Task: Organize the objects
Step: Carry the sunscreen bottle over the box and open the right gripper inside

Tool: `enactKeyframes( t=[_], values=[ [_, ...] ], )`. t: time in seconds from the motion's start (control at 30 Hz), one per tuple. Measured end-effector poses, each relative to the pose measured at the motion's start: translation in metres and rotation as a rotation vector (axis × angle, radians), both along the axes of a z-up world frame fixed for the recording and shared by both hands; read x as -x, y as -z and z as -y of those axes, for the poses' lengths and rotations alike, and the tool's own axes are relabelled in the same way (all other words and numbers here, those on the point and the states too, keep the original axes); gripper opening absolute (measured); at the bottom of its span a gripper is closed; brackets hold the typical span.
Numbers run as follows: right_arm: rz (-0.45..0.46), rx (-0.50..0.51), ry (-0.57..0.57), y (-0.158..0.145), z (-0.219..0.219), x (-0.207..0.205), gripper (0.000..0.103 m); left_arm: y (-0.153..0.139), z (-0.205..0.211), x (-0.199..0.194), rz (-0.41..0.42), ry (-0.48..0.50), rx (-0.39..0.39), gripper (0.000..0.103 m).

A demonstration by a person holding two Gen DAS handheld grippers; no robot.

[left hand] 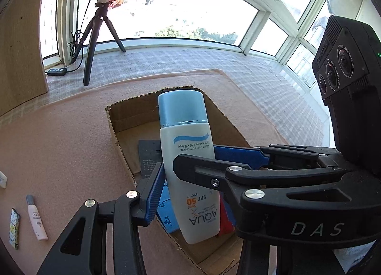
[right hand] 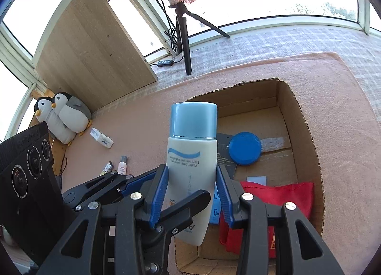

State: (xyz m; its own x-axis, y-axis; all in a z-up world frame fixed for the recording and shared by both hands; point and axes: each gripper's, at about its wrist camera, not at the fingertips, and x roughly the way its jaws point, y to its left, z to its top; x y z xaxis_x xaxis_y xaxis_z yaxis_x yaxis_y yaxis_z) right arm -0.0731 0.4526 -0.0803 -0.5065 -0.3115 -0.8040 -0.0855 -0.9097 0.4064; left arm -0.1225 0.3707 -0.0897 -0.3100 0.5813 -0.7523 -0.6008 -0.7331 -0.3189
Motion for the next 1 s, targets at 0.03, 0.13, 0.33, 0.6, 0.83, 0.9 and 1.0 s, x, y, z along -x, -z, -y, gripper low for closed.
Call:
enactKeyframes(
  t=[0.03,0.13,0.33,0.6,0.83,0.9,1.0],
  values=[
    [0.003,-0.001,0.002,0.001,-0.003,0.0,0.038,0.001,-0.003,0.001,0.0,0.004,0.003,0.049],
    [0.01,-0.007,0.003,0.004,-0.008,0.001,0.038,0.005,-0.008,0.003,0.006,0.012,0.012,0.049],
    [0.015,-0.035,0.016,0.009,-0.011,0.002,0.045,0.01,-0.009,0.003,0.01,0.007,0.045,0.067],
    [0.005,-0.055,0.076,0.008,-0.016,0.0,0.054,0.007,0.009,0.003,0.002,-0.005,0.044,0.067],
    [-0.033,-0.062,0.095,0.0,-0.004,-0.007,0.054,-0.003,0.046,-0.006,-0.018,-0.036,0.046,0.067],
    [-0.05,-0.072,0.098,-0.003,0.003,-0.01,0.054,-0.006,0.061,-0.009,-0.037,-0.055,0.064,0.067],
    [-0.063,-0.076,0.086,-0.006,0.017,-0.013,0.054,-0.008,0.088,-0.012,-0.047,-0.092,0.079,0.066]
  ],
)
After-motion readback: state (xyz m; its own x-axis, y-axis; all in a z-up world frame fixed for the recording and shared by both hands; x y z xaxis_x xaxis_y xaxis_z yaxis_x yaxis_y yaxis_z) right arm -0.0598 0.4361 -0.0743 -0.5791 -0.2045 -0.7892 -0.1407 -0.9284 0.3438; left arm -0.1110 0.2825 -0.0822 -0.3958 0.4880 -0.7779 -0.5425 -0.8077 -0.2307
